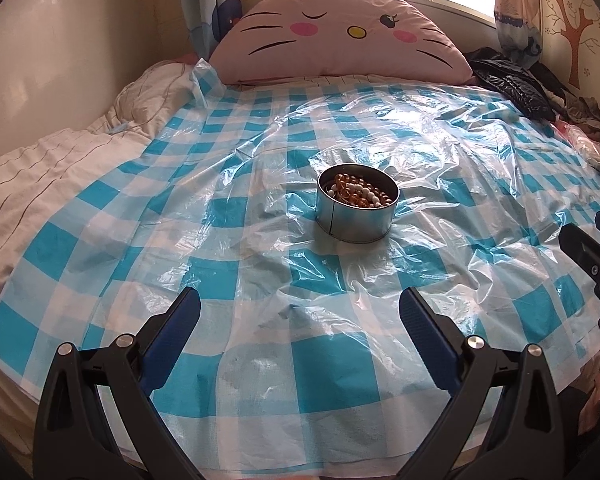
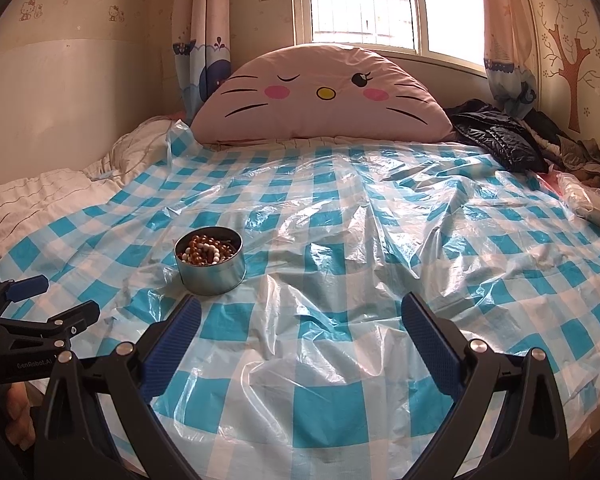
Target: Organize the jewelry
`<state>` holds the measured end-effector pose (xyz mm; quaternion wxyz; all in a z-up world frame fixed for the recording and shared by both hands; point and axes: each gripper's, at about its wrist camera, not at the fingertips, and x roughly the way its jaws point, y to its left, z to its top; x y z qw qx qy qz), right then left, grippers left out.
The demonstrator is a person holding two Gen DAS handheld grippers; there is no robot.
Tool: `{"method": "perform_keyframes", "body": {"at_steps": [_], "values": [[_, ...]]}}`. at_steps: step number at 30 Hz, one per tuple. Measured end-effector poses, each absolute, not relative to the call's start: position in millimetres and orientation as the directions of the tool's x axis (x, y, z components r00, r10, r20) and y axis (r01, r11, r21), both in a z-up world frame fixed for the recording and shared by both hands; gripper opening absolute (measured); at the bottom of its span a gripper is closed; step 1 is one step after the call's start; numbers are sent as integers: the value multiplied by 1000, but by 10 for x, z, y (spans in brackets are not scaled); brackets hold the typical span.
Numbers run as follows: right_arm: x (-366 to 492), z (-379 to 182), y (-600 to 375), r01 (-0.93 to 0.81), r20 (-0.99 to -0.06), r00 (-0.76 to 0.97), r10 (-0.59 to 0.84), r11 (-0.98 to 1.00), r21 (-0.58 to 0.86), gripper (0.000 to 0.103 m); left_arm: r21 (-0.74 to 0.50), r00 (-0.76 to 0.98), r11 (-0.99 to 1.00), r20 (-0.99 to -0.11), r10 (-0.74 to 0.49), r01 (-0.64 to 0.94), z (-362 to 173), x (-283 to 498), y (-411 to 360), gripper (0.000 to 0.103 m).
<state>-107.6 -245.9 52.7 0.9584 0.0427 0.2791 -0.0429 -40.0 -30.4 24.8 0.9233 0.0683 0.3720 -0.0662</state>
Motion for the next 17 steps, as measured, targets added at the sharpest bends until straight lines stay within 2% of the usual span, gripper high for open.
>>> {"method": "perform_keyframes", "body": {"at_steps": [5,11,17], "values": [[-1074,526,-2459,107,-539,841,-58,992,60,96,78,760,985,-646,-66,152,290,-497,-257,96],[-1069,513,-2469,107,-537,841,-58,992,60,96,62,685,988,-726,-54,143,151,-371,-284,96],[-1068,517,-2472,106,-538,841,-58,993,60,96,66,707,988,-705,-51,138,158,-444,-292,96]]}}
